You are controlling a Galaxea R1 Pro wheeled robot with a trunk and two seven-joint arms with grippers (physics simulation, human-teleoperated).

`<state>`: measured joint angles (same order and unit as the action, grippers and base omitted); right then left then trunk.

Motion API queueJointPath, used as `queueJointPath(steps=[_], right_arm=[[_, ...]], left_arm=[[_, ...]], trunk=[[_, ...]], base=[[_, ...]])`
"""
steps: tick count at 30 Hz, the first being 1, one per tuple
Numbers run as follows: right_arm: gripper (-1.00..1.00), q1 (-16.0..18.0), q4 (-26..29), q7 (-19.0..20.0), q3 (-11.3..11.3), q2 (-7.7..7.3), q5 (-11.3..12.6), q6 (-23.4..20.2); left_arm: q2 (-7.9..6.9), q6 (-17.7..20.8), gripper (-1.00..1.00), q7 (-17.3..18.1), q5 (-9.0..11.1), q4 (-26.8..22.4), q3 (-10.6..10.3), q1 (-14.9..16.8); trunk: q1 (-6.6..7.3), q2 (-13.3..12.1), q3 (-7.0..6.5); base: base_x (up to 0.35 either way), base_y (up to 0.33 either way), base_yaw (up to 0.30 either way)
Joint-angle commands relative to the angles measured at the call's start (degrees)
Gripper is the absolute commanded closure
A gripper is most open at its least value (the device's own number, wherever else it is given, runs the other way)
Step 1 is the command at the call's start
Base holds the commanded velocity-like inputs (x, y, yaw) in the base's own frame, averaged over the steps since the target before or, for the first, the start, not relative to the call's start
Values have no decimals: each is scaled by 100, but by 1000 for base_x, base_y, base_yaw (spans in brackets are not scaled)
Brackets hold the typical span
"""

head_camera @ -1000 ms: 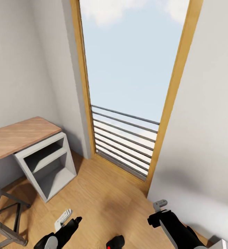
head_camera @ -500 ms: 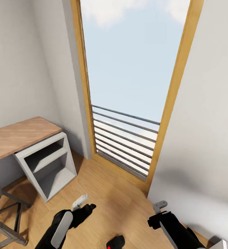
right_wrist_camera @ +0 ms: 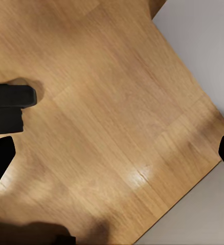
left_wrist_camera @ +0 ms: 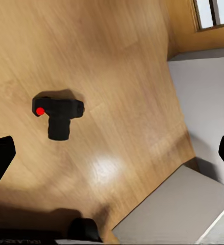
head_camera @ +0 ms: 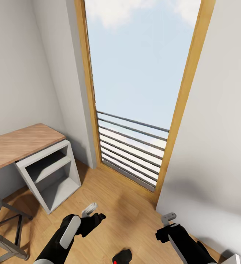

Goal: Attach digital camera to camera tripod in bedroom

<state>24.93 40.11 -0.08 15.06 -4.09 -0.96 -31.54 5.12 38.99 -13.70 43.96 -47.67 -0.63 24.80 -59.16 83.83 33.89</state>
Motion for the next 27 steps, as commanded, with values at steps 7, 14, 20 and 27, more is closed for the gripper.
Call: queueJointPath(steps=[7, 14, 20, 27], right_arm=[[-100, 3, 36, -4, 24, -21, -10, -36], [-100, 3, 141, -16, 23, -40, -9, -36], [-100, 3, 162, -17, 23, -39, -9, -39], [-100, 3, 170, -18, 29, -45, -12, -37]], left_arm=[[37, 663, -100, -61, 67, -177, -393, 74], [-29, 958, -100, -83, -7, 93, -978, 535], [-19, 992, -100, -79, -274, 347, -1163, 737], [-23, 1143, -100, -19, -786, 485, -1741, 919]], trunk=[[-154, 285, 132], [-308, 566, 258], [-440, 807, 365], [-593, 1088, 491]], base=[[0, 0, 0], [0, 0, 0], [0, 0, 0], [0, 0, 0]])
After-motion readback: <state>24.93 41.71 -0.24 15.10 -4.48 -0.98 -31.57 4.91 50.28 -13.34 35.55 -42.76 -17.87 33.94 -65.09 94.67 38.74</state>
